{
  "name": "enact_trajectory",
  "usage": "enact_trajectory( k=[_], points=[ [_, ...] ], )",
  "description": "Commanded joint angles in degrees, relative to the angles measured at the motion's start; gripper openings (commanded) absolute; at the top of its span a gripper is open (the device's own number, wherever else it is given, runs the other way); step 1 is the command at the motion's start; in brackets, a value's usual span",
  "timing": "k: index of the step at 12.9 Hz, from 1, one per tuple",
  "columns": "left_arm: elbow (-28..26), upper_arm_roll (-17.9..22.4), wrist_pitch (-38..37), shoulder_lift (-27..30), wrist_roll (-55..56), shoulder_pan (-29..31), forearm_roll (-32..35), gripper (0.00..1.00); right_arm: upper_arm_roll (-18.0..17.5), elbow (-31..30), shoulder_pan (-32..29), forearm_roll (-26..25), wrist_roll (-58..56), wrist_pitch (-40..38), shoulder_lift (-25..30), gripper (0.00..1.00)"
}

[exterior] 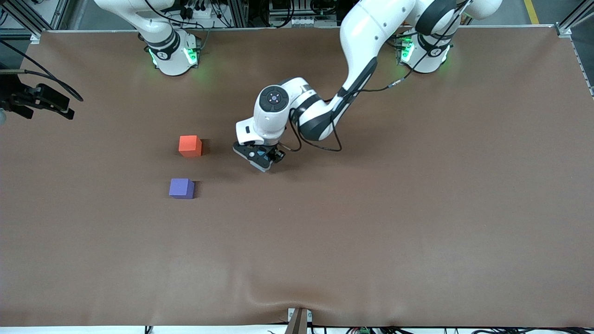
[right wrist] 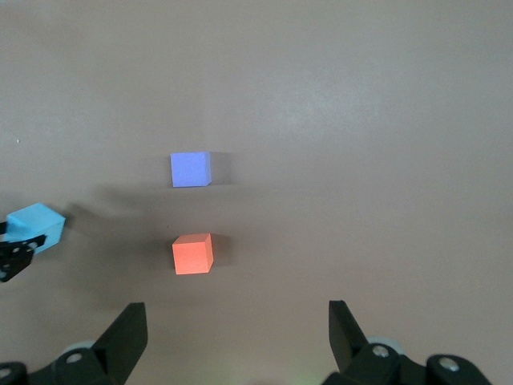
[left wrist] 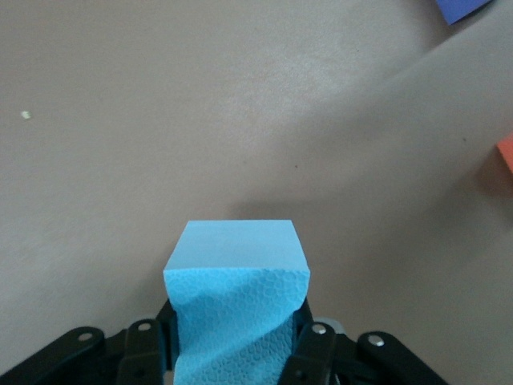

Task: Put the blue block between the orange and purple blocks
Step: 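Lower the blue block onto the table and open the left gripper, then retract the left gripper while the right gripper reaches the blue block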

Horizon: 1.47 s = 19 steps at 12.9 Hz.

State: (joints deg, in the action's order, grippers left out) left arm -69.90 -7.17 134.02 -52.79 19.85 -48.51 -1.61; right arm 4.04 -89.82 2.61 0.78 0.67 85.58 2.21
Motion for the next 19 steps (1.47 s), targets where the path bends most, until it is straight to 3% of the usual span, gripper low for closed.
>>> enact_trajectory(
  k=[1, 4, 8, 10, 14, 17, 19],
  points=[
    [3.19, 1.36, 1.5, -2.93, 2.29, -0.53, -0.76, 0.99, -0.17, 1.06, -0.06, 0.01, -0.41, -0.42, -0.97, 1.0],
    [2.93, 1.36, -2.68, 1.61, 7.09, -0.53, -0.76, 1.0, -0.17, 1.14, -0.06, 0.01, -0.32, -0.59, -1.33, 1.0],
    [1.88, 3.21, -18.77, 14.34, 8.61, 2.0, -0.32, 1.0, -0.26, 1.14, 0.55, -0.17, -0.5, -0.24, -5.0, 1.0],
    [0.55, 3.39, -28.5, 21.38, 7.84, 6.82, -0.06, 1.0, -0.26, 1.06, 1.25, -0.78, -0.58, -0.06, -7.29, 1.0],
    [0.64, 3.12, -42.23, 29.39, 4.68, 19.83, -0.59, 1.0, -0.26, -1.58, 3.89, 1.84, 5.0, 0.37, -7.57, 1.0],
    [0.64, 2.87, -46.47, 33.26, 3.35, 31.59, -0.15, 1.0, -0.26, -4.47, 5.55, 7.9, 15.64, 1.07, -7.66, 1.0],
    [0.55, 3.12, -49.37, 35.64, 3.0, 35.58, 0.02, 1.0, -0.35, -7.37, 7.57, 9.76, 22.32, 4.14, -7.66, 1.0]
  ],
)
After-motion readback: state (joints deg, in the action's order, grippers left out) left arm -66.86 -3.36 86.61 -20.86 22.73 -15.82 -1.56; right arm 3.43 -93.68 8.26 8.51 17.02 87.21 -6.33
